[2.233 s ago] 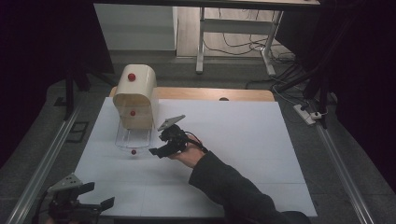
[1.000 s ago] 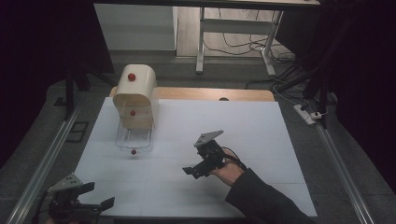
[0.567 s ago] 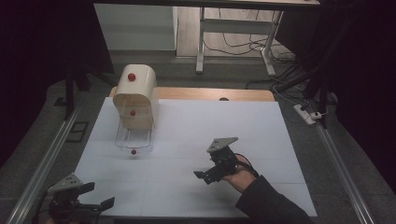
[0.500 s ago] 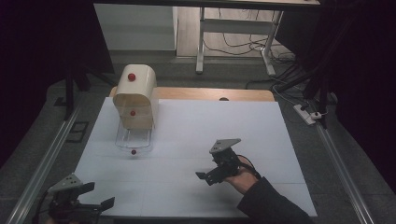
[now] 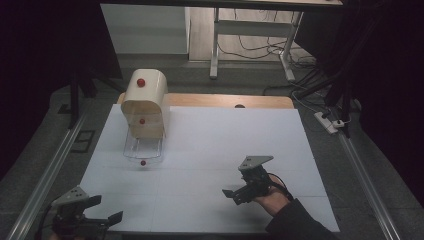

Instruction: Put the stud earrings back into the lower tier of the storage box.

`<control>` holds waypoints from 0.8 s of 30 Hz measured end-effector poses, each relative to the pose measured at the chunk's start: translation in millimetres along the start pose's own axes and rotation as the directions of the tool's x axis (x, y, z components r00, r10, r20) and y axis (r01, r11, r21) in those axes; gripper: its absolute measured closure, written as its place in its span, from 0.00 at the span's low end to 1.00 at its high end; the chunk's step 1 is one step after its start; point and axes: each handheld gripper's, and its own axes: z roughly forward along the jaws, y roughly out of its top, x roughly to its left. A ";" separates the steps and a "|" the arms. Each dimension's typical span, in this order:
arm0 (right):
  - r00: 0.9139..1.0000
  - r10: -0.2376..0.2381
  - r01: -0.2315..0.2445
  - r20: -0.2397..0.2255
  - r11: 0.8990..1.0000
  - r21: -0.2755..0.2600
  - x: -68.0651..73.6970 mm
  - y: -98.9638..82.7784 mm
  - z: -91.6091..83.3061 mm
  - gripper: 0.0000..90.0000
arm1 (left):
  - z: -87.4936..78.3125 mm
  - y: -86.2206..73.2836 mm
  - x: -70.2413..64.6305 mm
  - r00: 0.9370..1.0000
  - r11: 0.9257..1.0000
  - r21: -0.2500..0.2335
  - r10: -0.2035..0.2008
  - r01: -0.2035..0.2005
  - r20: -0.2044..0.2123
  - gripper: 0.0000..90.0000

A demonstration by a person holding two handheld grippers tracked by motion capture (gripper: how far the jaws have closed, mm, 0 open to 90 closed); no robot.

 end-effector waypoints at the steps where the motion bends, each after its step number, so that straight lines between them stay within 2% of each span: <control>1: 1.000 -0.001 0.001 0.004 1.000 0.006 -0.4 -1.1 -1.7 0.00 | 0.0 0.0 0.0 1.000 1.000 0.000 0.000 0.000 0.000 0.01; 14: 0.998 0.045 -0.045 0.038 0.999 0.000 -2.9 -17.5 -26.6 0.00 | 0.0 0.0 -0.1 1.000 1.000 0.001 0.000 0.000 -0.001 0.01; 24: 0.989 0.102 -0.101 0.103 0.995 -0.011 -8.2 -36.6 -52.6 0.00 | 0.0 0.0 0.0 1.000 1.000 0.000 -0.002 0.002 -0.001 0.01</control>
